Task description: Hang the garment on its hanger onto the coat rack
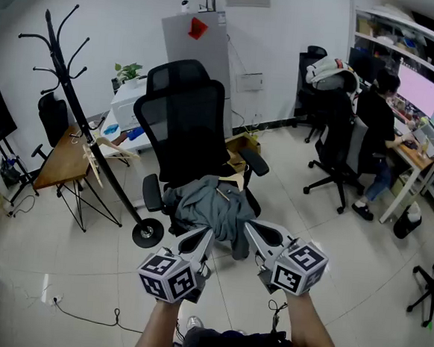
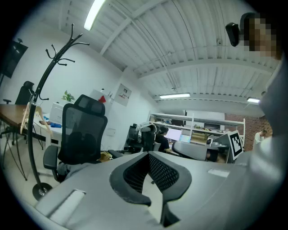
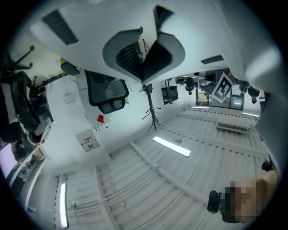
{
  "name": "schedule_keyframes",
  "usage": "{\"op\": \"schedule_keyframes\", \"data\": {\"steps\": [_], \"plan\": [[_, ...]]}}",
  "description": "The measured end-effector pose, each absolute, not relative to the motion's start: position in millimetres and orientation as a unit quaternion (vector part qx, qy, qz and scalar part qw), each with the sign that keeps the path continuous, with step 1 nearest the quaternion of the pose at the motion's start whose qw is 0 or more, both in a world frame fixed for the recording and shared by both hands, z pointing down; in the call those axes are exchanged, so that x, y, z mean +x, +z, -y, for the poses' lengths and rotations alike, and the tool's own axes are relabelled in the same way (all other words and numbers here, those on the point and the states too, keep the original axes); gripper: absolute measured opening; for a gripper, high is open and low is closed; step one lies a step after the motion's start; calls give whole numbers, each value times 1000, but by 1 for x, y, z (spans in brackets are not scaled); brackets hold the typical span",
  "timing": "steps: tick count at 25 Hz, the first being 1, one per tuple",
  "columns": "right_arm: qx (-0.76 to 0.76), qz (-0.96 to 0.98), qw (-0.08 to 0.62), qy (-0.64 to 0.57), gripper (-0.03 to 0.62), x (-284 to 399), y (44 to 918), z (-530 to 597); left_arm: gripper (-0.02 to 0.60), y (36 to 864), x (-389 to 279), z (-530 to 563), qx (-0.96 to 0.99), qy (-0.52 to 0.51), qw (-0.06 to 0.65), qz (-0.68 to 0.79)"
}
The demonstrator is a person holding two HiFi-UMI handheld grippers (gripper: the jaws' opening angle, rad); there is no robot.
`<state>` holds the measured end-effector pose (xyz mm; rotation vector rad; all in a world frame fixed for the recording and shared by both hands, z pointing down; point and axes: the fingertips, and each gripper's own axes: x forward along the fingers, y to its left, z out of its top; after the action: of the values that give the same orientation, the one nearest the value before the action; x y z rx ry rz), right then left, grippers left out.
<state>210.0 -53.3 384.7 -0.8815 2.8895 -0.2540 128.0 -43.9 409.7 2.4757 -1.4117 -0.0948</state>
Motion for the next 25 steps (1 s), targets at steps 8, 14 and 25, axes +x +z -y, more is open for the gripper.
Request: {"op": "schedule_keyframes", "data": {"steps": [8, 14, 25], "plan": [[-301, -947, 56, -94, 0, 211, 391, 73, 2, 414, 126, 64, 862, -26, 149, 484], [-329, -938, 46, -99, 0, 209, 401, 116, 2, 422, 121, 115, 873, -28, 158, 461], [-379, -920, 19, -99, 0, 169, 401, 229, 2, 422, 78, 236, 890, -36, 172, 421]]}}
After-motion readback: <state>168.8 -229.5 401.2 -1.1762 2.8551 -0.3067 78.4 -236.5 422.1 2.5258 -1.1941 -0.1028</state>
